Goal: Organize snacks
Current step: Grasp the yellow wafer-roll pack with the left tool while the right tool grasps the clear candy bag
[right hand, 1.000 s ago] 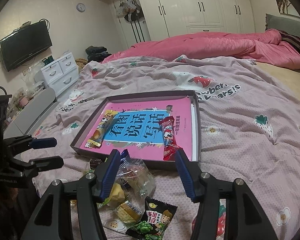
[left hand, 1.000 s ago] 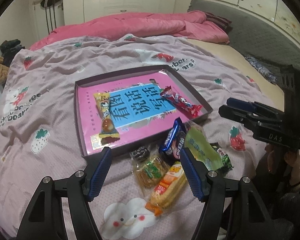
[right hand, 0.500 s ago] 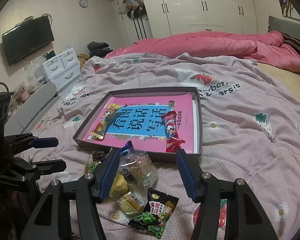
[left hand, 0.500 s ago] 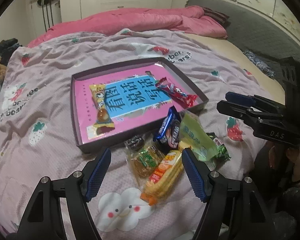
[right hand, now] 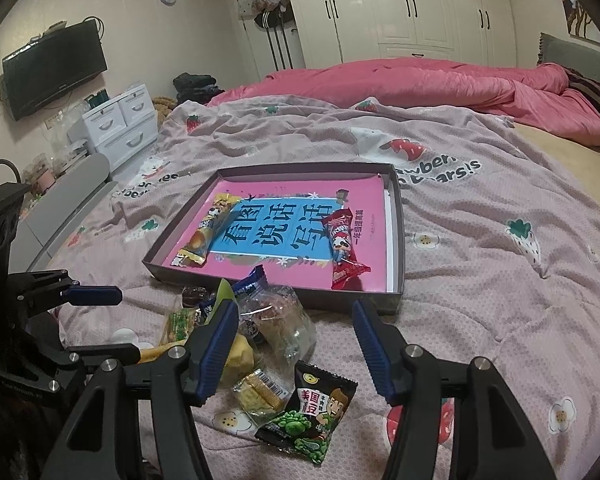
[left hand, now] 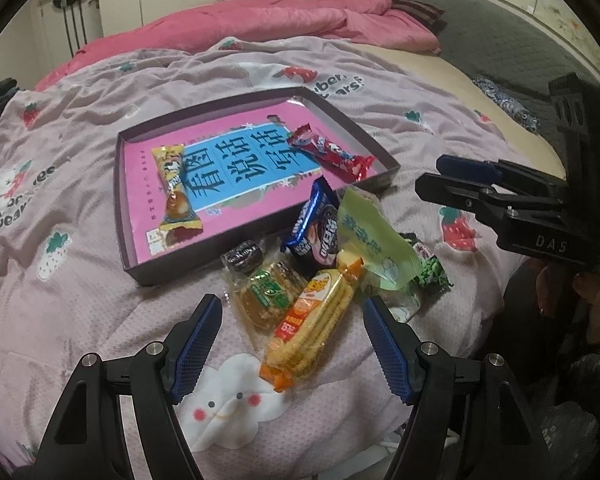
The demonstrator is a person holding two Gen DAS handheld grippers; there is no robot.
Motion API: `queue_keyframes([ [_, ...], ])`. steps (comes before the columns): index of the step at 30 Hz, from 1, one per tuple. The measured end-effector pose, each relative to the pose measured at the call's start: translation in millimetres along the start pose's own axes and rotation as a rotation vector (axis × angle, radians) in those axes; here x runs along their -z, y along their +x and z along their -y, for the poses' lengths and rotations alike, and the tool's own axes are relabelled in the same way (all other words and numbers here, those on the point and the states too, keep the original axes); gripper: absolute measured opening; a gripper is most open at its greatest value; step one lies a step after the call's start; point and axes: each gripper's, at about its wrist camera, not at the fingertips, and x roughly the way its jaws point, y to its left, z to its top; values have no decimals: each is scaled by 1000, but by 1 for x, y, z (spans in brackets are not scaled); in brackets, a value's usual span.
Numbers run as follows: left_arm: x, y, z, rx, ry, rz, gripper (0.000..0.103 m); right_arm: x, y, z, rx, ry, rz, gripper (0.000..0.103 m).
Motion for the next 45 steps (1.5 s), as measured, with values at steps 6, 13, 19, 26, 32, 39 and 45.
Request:
queue_keyframes([
  [6,3,7,6,5,23,-25,75,2,4,0,6,0,-18,60],
  [13,6,16,10,6,37,-57,75,4,10,-2,5,-9,-43,60],
  [19,8,24,10,17,38,-81,75,5,14,-4,8,-25,-61,61],
  [26,8,30,12,11,49,-89,75,5,21,-5,7,-32,-83,61],
  [32,8,32,14,11,58,-80,75,7,31,-7,6,-52,-113,61],
  [39,7,32,14,15,63,-66,75,10,48,-12,22,-98,-160,61],
  [45,7,35,15,19,71,-65,70,11,59,-15,33,-126,-181,61],
])
